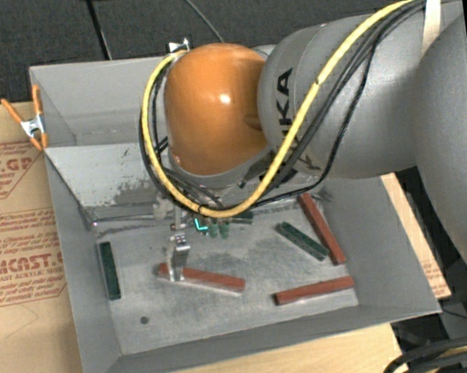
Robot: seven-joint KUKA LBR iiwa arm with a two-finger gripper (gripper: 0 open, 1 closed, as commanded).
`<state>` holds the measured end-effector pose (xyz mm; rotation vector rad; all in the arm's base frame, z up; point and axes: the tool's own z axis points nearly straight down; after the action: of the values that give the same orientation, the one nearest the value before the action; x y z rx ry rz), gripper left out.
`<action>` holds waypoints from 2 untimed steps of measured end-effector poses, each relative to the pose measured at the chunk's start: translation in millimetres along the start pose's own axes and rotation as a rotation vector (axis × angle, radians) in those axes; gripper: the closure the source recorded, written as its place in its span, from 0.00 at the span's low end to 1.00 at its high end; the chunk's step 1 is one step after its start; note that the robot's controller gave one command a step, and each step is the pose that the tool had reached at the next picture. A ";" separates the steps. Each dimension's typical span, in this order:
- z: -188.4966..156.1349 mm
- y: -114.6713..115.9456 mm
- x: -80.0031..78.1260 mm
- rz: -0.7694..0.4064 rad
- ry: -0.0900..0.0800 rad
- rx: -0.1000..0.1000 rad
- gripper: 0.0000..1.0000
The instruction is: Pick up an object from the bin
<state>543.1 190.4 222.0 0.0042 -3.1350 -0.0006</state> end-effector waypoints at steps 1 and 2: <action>-4.5 -1.1 -1.9 0.002 -0.008 -0.001 0.00; 42.5 -18.9 3.1 0.107 -0.010 -0.002 0.00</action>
Offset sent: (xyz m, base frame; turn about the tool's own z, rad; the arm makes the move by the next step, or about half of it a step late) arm -0.0165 -0.0624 -0.1520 0.3491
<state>539.7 171.5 179.5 -0.1643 -3.1410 -0.0035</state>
